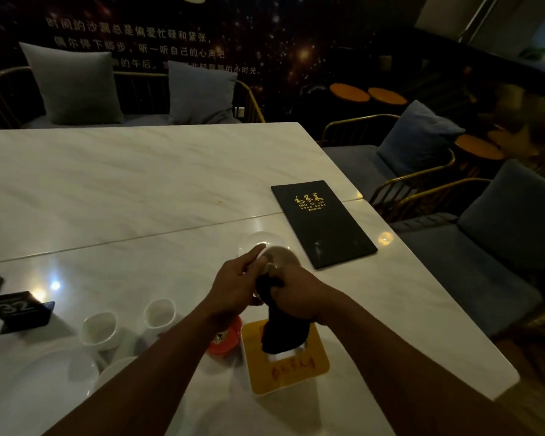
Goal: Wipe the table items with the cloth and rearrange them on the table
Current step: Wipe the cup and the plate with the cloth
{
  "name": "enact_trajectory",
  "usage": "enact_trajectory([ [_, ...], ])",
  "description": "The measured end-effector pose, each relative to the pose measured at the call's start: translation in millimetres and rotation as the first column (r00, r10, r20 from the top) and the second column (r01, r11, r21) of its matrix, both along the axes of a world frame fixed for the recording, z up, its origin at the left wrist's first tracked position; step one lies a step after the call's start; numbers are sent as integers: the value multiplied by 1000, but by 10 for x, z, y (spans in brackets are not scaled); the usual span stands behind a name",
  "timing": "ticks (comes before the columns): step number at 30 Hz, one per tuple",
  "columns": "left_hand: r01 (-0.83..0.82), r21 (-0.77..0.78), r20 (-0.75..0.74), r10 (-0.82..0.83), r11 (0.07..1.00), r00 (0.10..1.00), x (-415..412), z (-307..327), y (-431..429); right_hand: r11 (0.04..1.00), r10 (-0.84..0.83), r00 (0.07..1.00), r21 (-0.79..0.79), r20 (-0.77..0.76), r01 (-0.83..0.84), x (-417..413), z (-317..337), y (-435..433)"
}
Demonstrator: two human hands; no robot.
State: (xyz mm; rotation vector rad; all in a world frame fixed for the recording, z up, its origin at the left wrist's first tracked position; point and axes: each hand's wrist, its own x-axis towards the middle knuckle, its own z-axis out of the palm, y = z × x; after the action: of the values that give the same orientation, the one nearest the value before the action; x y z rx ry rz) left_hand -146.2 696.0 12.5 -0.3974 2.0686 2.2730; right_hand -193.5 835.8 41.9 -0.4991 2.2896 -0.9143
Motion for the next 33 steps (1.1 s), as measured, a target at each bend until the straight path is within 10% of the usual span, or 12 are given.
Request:
enact_trajectory([
  [6,-131,-180,-59,122,975,991,-308,-132,271,551,-362,659,-419,660,722,-127,-262,25],
  [11,-166,-69,84,171,984,982,-615,-89,427,994,-56,997,-91,46,60,-480,-269,392],
  [15,-142,-61,152,150,988,977,-818,-115,668,709,622,725,606,-296,-361,-951,-208,691],
  [22,-144,47,372,116,988,921,-1069,3,793,681,721,356,511,-595,-525,-1600,-154,992],
  [28,-93,49,335,71,994,940,-1078,-22,835,405,864,56,627,-500,-665,-1621,-192,982],
  [33,-133,-85,230,149,987,962,-1112,-39,865,458,888,316,589,-333,-666,-1548,33,947],
])
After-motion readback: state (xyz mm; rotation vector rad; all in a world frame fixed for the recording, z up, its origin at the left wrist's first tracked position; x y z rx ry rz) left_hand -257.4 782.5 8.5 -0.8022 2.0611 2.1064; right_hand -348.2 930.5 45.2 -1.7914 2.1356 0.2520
